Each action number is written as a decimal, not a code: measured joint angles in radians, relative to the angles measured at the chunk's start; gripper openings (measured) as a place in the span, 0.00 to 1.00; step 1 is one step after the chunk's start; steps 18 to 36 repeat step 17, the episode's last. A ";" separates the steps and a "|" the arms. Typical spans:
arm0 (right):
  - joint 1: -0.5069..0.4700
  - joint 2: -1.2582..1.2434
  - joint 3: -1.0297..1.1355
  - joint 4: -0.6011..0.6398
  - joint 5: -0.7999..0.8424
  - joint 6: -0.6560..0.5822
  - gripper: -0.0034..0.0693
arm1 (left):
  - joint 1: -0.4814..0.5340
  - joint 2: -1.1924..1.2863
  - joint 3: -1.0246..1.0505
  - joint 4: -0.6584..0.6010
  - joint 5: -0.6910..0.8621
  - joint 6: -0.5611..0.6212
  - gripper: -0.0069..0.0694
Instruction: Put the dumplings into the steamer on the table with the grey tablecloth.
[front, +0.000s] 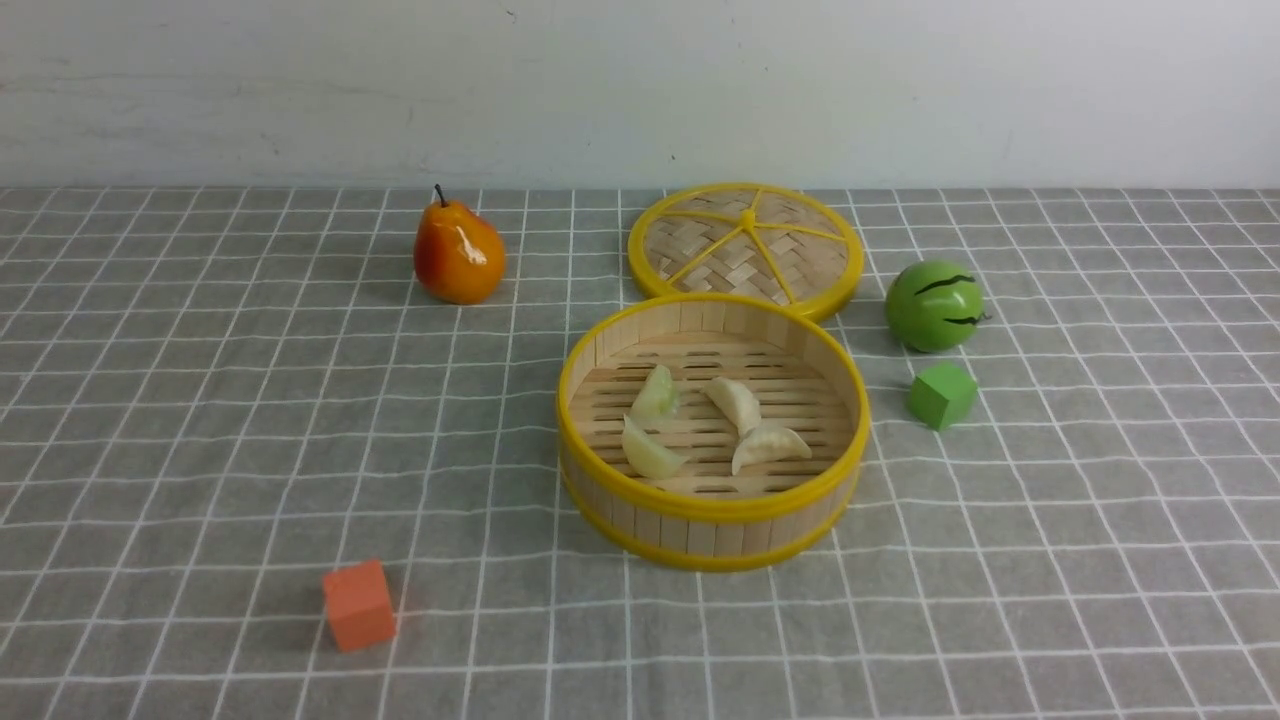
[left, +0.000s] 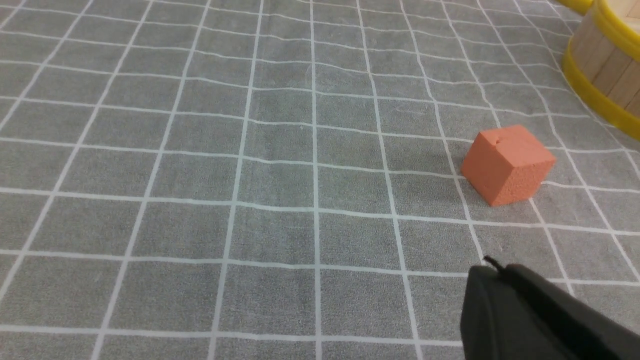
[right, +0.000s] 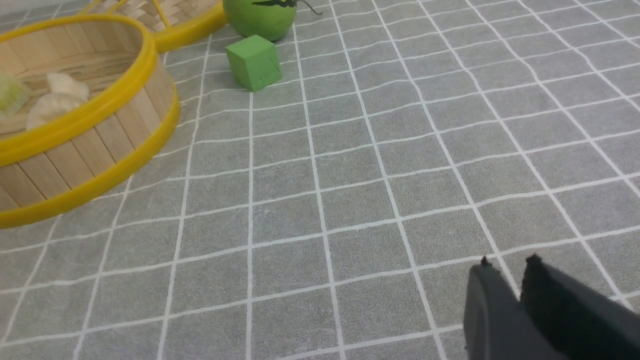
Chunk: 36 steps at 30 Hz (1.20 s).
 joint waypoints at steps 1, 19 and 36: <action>0.000 0.000 0.000 0.000 0.000 0.000 0.19 | 0.000 0.000 0.000 -0.001 0.000 0.000 0.09; 0.000 0.000 0.000 0.000 0.000 0.000 0.21 | 0.000 0.000 0.000 -0.001 0.000 0.000 0.10; 0.000 0.000 0.000 0.000 0.000 0.000 0.21 | 0.000 0.000 0.000 -0.001 0.000 0.000 0.10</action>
